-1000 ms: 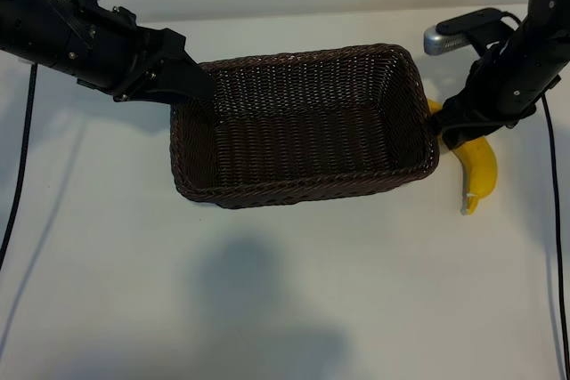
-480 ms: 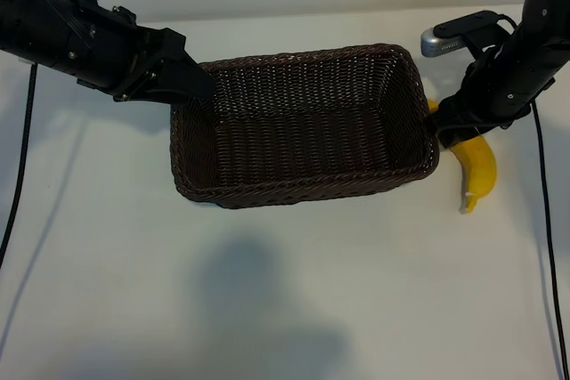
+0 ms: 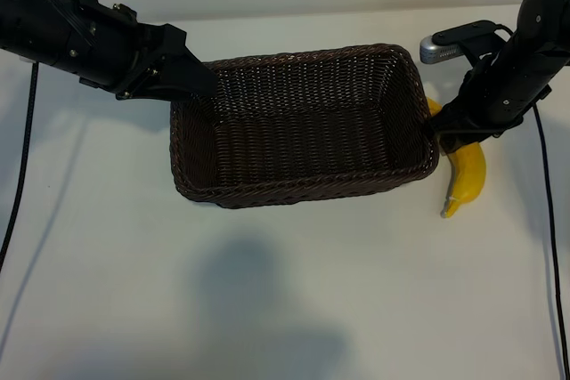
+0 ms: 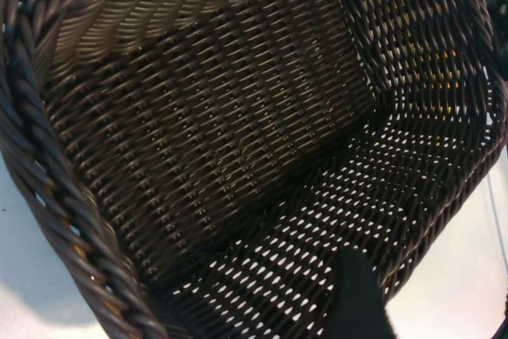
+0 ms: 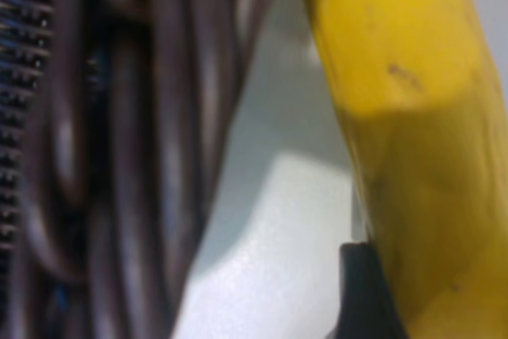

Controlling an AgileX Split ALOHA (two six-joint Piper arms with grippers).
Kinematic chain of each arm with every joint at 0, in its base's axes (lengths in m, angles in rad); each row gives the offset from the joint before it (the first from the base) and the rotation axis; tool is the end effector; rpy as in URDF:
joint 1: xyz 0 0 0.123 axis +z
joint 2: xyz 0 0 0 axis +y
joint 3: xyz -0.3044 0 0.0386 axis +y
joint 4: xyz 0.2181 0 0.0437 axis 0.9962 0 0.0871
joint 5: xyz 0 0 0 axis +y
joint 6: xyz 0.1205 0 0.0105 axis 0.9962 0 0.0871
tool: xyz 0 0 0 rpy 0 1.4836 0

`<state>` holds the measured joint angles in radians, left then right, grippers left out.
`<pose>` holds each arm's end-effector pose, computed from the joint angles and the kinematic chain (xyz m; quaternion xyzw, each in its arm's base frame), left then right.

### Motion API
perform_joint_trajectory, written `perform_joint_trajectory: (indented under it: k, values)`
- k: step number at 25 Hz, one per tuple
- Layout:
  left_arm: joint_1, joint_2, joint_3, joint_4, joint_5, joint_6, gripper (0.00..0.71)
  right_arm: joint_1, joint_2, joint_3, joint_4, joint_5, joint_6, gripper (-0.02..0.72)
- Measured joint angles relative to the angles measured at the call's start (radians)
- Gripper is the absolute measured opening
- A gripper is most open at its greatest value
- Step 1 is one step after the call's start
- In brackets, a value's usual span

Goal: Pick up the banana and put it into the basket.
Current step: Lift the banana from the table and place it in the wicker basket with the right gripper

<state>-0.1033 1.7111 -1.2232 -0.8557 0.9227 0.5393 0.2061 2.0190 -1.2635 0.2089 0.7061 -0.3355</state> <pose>0.3272 -0.1071 0.2687 0.0880 0.9223 -0.3264 0.1873 0.3687 0.0937 0.1456 -0.1951 0.9730 0.0686 0.1022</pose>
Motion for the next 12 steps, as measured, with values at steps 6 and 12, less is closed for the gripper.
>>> perform_joint_trajectory:
  k: [6,12]
  values:
    - [0.0,0.0,0.0,0.0,-0.001,0.0,0.479,-0.003,-0.085,-0.035,-0.137,0.11,0.018,0.424]
    - [0.0,0.0,0.0,0.0,0.011,0.0,0.479,-0.082,-0.147,-0.086,-0.226,0.228,0.093,0.424]
